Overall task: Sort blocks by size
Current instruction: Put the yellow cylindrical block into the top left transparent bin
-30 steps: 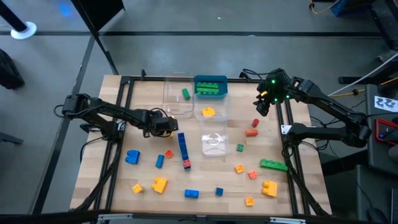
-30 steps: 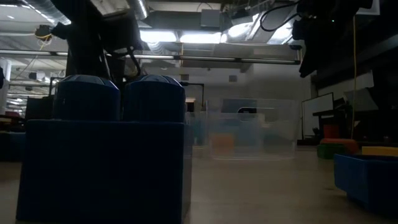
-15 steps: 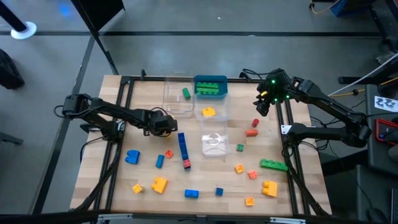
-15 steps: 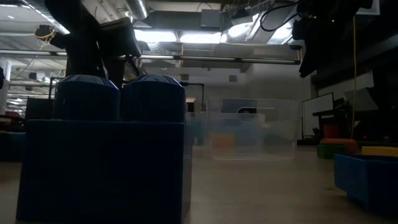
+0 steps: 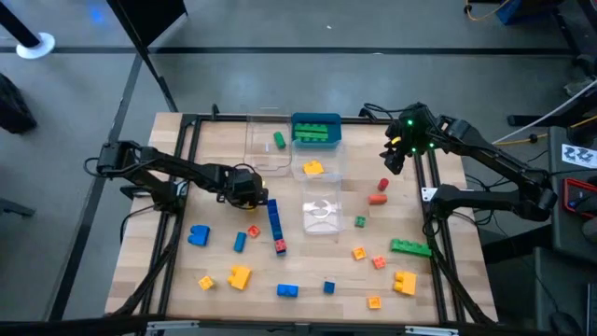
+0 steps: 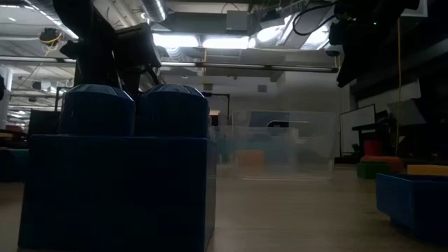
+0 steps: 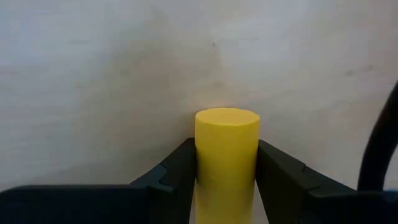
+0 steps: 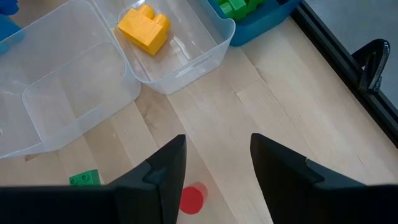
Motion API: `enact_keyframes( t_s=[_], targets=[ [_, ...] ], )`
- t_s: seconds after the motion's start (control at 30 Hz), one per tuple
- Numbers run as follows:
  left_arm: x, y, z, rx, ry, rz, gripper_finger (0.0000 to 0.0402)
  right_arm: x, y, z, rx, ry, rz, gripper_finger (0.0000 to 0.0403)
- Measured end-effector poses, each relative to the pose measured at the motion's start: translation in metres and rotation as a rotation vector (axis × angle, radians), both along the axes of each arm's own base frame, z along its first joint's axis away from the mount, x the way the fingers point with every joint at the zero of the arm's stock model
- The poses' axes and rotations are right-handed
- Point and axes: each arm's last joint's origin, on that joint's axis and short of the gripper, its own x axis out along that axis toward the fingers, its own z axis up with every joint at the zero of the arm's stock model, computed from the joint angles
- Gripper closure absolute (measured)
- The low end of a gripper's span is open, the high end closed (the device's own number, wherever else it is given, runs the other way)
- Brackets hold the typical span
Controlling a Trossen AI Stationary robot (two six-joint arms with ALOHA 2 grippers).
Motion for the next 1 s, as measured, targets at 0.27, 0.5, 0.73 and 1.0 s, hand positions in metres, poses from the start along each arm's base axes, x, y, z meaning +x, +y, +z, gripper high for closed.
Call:
enact_keyframes(
  t_s=[0.27, 0.5, 0.73, 1.0],
  targets=[
    [-0.003, -0.003, 0.011, -0.079, -0.056, -0.050, 0.0284, 0.000, 0.000, 0.000, 0.000, 0.000, 0.000, 0.0221],
    [-0.011, -0.006, 0.040, -0.162, -0.201, -0.073, 0.0284, 0.000, 0.000, 0.000, 0.000, 0.000, 0.000, 0.0221],
    [-0.022, -0.004, 0.082, -0.108, -0.477, -0.075, 0.0284, 0.000, 0.000, 0.000, 0.000, 0.000, 0.000, 0.0221],
    [-0.028, 0.021, 0.108, 0.269, -0.636, -0.019, 0.0282, 0.000, 0.000, 0.000, 0.000, 0.000, 0.000, 0.0221]
  ],
)
